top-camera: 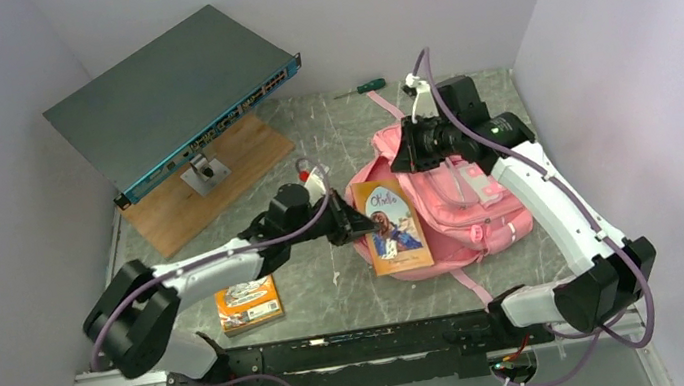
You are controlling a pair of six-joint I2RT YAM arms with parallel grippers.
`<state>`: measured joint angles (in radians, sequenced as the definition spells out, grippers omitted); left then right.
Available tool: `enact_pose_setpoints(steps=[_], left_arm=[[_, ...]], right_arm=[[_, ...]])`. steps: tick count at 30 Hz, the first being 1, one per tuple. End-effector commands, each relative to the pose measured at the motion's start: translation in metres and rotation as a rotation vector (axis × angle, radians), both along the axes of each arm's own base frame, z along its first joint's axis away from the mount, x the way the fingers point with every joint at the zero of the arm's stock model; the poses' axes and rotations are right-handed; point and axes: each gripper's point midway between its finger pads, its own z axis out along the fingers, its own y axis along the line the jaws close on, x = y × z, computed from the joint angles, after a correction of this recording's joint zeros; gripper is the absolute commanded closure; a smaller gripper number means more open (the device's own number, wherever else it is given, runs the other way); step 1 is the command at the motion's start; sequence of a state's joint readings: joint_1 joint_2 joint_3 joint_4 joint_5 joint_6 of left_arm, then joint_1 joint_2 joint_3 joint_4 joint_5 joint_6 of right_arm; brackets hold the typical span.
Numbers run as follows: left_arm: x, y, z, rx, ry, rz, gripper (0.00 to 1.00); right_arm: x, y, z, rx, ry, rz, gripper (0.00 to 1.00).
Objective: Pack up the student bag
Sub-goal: Place the book in the student bag.
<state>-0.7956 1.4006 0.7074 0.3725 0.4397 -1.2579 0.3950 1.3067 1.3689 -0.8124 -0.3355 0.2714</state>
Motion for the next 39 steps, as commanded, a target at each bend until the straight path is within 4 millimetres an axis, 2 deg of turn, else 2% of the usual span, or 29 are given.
enact_pose_setpoints(steps=[1, 6, 8, 11, 15, 20, 28, 33, 35, 37, 39], left_arm=[[0.030, -0.037, 0.029, -0.098, -0.073, 0.061, 1.00], [0.047, -0.073, 0.027, -0.183, -0.077, 0.076, 1.00], [0.053, -0.084, 0.032, -0.225, -0.080, 0.078, 1.00], [0.062, -0.096, 0.033, -0.194, -0.118, 0.116, 1.00], [0.073, -0.107, 0.045, -0.221, -0.145, 0.184, 1.00], [0.088, -0.134, 0.041, -0.227, -0.108, 0.182, 1.00], [0.106, -0.176, 0.006, -0.122, -0.029, 0.238, 1.00], [0.117, -0.188, -0.038, 0.050, 0.049, 0.279, 0.99], [0.117, -0.186, -0.048, 0.135, 0.099, 0.278, 0.87], [0.113, -0.182, -0.053, 0.215, 0.108, 0.261, 0.63], [0.109, -0.174, -0.055, 0.254, 0.116, 0.258, 0.44]], right_arm=[[0.004, 0.008, 0.095, 0.160, -0.248, 0.064, 1.00], [0.007, -0.001, 0.106, 0.171, -0.261, 0.055, 1.00], [0.006, -0.001, 0.107, 0.181, -0.260, 0.055, 1.00], [0.005, 0.000, 0.106, 0.200, -0.255, 0.065, 1.00], [0.002, 0.003, 0.103, 0.216, -0.240, 0.078, 1.00], [-0.001, 0.003, 0.101, 0.220, -0.234, 0.084, 1.00], [-0.002, 0.004, 0.103, 0.231, -0.230, 0.085, 1.00], [-0.001, -0.001, 0.097, 0.206, -0.232, 0.064, 1.00], [-0.001, -0.003, 0.093, 0.193, -0.231, 0.056, 1.00], [-0.002, -0.006, 0.089, 0.181, -0.226, 0.052, 1.00], [-0.001, -0.009, 0.085, 0.172, -0.225, 0.043, 1.00]])
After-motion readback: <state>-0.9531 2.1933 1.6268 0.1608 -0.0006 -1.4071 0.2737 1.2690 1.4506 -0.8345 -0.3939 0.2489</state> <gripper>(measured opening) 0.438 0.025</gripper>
